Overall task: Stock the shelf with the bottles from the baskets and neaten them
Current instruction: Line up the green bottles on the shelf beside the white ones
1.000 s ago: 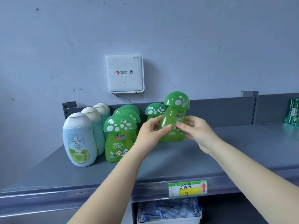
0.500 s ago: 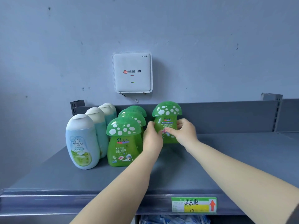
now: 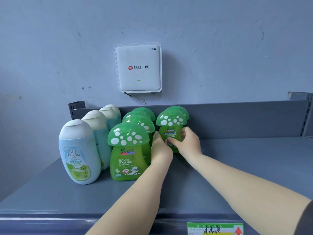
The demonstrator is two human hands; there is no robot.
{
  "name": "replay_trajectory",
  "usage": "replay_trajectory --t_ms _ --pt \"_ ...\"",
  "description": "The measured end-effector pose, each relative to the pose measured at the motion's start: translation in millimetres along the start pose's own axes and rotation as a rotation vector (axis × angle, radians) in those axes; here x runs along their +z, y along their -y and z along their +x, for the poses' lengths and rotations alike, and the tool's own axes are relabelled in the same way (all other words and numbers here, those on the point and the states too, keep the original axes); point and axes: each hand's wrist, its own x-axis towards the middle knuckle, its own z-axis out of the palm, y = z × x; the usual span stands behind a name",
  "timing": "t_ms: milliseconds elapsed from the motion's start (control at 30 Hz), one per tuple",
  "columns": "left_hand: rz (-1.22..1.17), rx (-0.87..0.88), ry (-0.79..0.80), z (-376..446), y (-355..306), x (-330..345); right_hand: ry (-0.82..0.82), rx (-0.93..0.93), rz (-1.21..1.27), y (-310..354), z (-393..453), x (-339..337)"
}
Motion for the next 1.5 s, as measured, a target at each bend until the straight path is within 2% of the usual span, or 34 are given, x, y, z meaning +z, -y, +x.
replay_trajectory --t_ms 300,533,667,733,800,900,1033,1200,1500 --pt "0.026 -0.033 -0.015 -4 -10 -1 0.040 0.020 -0.057 1 2 -2" --pt "0.064 0.217 -0.026 -41 -29 -22 0.130 0.079 -0.159 18 2 -25" --pt "0.071 0.355 0.045 -63 -45 -27 0.145 0.209 0.105 34 0 -67" --pt "0.086 0.461 0.033 -73 -60 -31 0.149 0.178 0.122 41 -8 -99" --pt "0.143 0.582 0.014 -79 -77 -28 0.097 0.032 -0.061 45 -19 -135" --pt "0.242 0.737 0.004 -87 -103 -10 0.018 -0.161 -0.522 46 -43 -185" --pt "0.355 0.912 0.003 -104 -137 32 -0.076 -0.260 -0.978 37 -78 -244" --pt "0.428 1.108 0.081 -151 -173 90 -0.104 -0.147 -1.288 18 -123 -315" --pt "0.398 1.355 0.344 -263 -218 200 -0.178 0.110 -1.397 -27 -220 -442"
